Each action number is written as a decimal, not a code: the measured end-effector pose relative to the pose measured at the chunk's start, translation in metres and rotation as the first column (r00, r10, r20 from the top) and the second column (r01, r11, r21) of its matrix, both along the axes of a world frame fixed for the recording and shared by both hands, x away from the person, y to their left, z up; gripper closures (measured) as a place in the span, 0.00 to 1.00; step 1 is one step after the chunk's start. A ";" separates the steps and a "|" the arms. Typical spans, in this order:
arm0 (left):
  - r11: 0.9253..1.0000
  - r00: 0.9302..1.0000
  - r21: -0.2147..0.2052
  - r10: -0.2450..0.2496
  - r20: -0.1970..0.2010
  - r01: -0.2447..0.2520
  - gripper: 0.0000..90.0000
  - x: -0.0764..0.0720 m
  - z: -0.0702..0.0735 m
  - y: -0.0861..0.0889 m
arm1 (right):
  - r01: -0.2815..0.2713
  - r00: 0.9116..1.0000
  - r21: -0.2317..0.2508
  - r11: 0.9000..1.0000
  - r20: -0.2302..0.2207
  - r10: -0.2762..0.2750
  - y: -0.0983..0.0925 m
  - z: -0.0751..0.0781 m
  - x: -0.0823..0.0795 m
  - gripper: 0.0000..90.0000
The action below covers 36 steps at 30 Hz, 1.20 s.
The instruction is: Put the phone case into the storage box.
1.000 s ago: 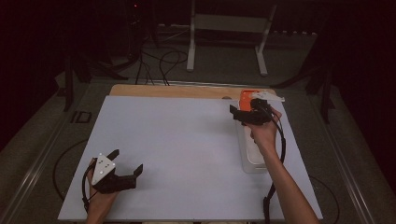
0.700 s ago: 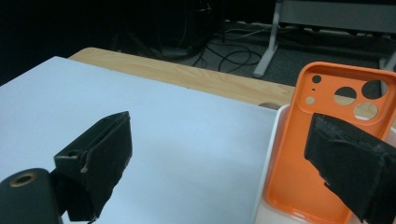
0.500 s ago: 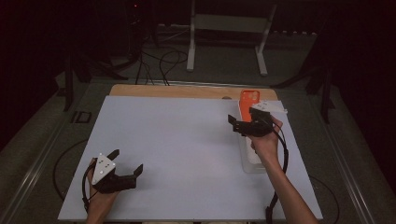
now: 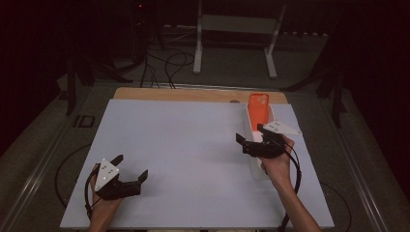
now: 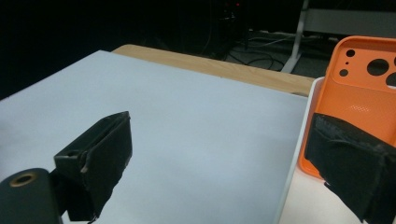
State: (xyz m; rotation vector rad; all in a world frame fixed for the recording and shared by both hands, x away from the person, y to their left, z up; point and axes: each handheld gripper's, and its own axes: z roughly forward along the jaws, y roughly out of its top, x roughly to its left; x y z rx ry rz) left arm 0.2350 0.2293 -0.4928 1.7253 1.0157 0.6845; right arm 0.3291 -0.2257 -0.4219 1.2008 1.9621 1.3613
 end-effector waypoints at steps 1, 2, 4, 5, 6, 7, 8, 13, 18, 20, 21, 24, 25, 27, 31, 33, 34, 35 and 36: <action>1.000 1.000 0.000 -0.001 0.000 0.001 0.00 0.000 0.000 0.000 | -0.003 1.000 -0.005 1.000 0.010 0.003 0.000 0.000 -0.003 0.09; 1.000 1.000 0.001 -0.001 0.000 0.001 0.00 0.000 0.000 0.000 | -0.010 1.000 -0.004 1.000 0.021 0.010 0.001 0.000 -0.006 0.09; 1.000 1.000 -0.001 -0.002 0.001 0.002 0.00 0.000 0.000 0.000 | -0.016 0.999 0.001 1.000 0.042 0.015 0.001 -0.002 -0.013 0.09; 1.000 1.000 0.000 -0.001 0.001 0.001 0.00 0.000 0.000 0.001 | -0.023 0.999 -0.006 1.000 0.047 0.023 0.002 -0.004 -0.016 0.09; 1.000 1.000 -0.001 -0.001 0.001 0.001 0.00 0.000 0.000 0.001 | -0.023 0.998 -0.013 1.000 0.051 0.024 0.002 -0.006 -0.019 0.09; 1.000 1.000 -0.003 -0.002 0.001 0.002 0.00 0.000 0.001 0.001 | -0.023 0.998 -0.018 1.000 0.060 0.024 0.002 -0.008 -0.023 0.09; 1.000 1.000 -0.005 -0.002 0.002 0.002 0.00 0.000 0.001 0.001 | -0.021 0.997 -0.024 0.999 0.071 0.023 0.002 -0.010 -0.026 0.09; 1.000 1.000 -0.006 -0.005 0.003 0.005 0.00 0.000 0.001 0.002 | -0.009 0.996 -0.010 1.000 0.088 0.009 -0.001 -0.019 -0.037 0.09; 1.000 1.000 -0.005 -0.019 0.004 0.019 0.00 -0.001 0.002 0.002 | -0.005 0.994 0.023 1.000 0.107 0.002 -0.007 -0.026 -0.045 0.09; 1.000 1.000 -0.005 -0.025 0.005 0.025 0.00 -0.001 0.001 0.001 | -0.006 0.993 0.025 1.000 0.115 0.003 -0.009 -0.030 -0.049 0.09; 1.000 1.000 -0.004 -0.028 0.005 0.028 0.00 -0.001 0.001 0.001 | -0.008 0.993 0.025 1.000 0.118 0.005 -0.010 -0.032 -0.051 0.09; 0.999 0.999 -0.005 -0.031 0.007 0.031 0.00 -0.001 0.002 0.001 | -0.016 0.991 0.038 0.999 0.132 0.011 -0.014 -0.037 -0.057 0.09; 1.000 1.000 -0.006 -0.030 0.008 0.030 0.00 -0.001 0.002 0.001 | -0.019 0.990 0.038 0.999 0.139 0.014 -0.015 -0.039 -0.060 0.09; 1.000 0.999 -0.007 -0.030 0.010 0.030 0.00 -0.001 0.002 0.001 | -0.023 0.989 0.041 0.999 0.146 0.016 -0.017 -0.043 -0.063 0.09; 0.999 0.999 -0.011 -0.034 0.013 0.034 0.00 -0.001 0.002 0.002 | -0.034 0.985 0.044 0.998 0.172 0.026 -0.021 -0.048 -0.071 0.09; 0.999 0.999 -0.010 -0.036 0.014 0.036 0.00 -0.001 0.003 0.002 | -0.037 0.984 0.046 0.998 0.173 0.029 -0.024 -0.049 -0.075 0.09; 0.999 0.999 -0.010 -0.036 0.014 0.037 0.00 -0.001 0.003 0.002 | -0.038 0.984 0.051 0.998 0.176 0.028 -0.024 -0.050 -0.077 0.09; 0.999 0.999 -0.010 -0.036 0.014 0.037 0.00 -0.001 0.003 0.002 | -0.038 0.984 0.051 0.998 0.176 0.028 -0.024 -0.050 -0.077 0.09; 0.999 0.999 -0.011 -0.036 0.015 0.037 0.00 -0.001 0.003 0.002 | -0.037 0.984 0.050 0.998 0.177 0.028 -0.025 -0.051 -0.078 0.09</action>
